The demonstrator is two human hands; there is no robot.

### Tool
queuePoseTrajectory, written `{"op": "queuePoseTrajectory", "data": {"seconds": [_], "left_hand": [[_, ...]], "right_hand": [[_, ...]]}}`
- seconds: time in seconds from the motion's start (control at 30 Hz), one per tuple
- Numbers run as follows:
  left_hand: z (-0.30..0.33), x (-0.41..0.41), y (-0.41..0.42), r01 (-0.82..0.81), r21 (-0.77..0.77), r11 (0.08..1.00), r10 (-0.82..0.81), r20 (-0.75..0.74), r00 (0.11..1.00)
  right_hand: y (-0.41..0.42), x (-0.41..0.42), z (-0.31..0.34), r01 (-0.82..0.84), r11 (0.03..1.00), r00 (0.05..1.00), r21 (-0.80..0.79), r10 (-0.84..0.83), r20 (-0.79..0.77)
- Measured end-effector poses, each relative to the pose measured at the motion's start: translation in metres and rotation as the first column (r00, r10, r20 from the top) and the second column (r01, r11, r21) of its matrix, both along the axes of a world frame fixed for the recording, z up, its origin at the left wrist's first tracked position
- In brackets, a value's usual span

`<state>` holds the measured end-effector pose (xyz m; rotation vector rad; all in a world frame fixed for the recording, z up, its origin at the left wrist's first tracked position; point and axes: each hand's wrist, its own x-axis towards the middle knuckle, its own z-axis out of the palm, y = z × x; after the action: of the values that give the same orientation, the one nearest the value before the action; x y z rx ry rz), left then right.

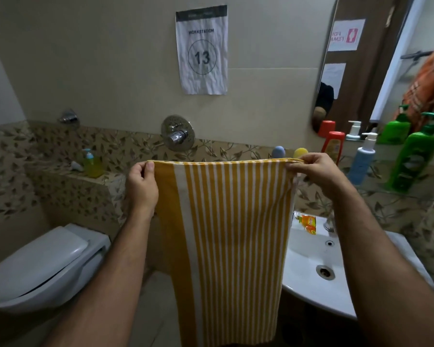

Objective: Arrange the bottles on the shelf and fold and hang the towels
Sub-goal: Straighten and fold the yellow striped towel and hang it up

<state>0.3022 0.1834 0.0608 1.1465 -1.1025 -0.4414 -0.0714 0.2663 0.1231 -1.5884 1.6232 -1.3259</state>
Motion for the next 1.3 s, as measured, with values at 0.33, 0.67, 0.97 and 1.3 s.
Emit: {"op": "queuePoseTrajectory", "data": {"seconds": [0.33, 0.67, 0.97, 1.3], "left_hand": [[0.002, -0.014, -0.010, 0.028, -0.040, 0.999, -0.031, -0.057, 0.998], [0.027, -0.034, -0.010, -0.121, -0.167, 0.978, 0.136, 0.082, 0.987], [0.057, -0.049, -0.016, -0.039, -0.083, 0.996, 0.028, -0.122, 0.992], [0.055, -0.019, -0.018, 0.559, 0.044, 0.828, -0.495, -0.408, 0.767]], "right_hand": [[0.001, 0.005, 0.002, -0.032, 0.976, 0.909, -0.214, 0.117, 0.400], [-0.008, 0.005, 0.022, 0.096, 0.952, 0.937, -0.291, 0.013, 0.350], [0.000, -0.018, 0.048, -0.278, 0.956, 0.943, 0.099, 0.252, 0.216], [-0.003, 0.002, 0.044, -0.271, 0.959, 0.867, 0.077, 0.209, 0.453]]}}
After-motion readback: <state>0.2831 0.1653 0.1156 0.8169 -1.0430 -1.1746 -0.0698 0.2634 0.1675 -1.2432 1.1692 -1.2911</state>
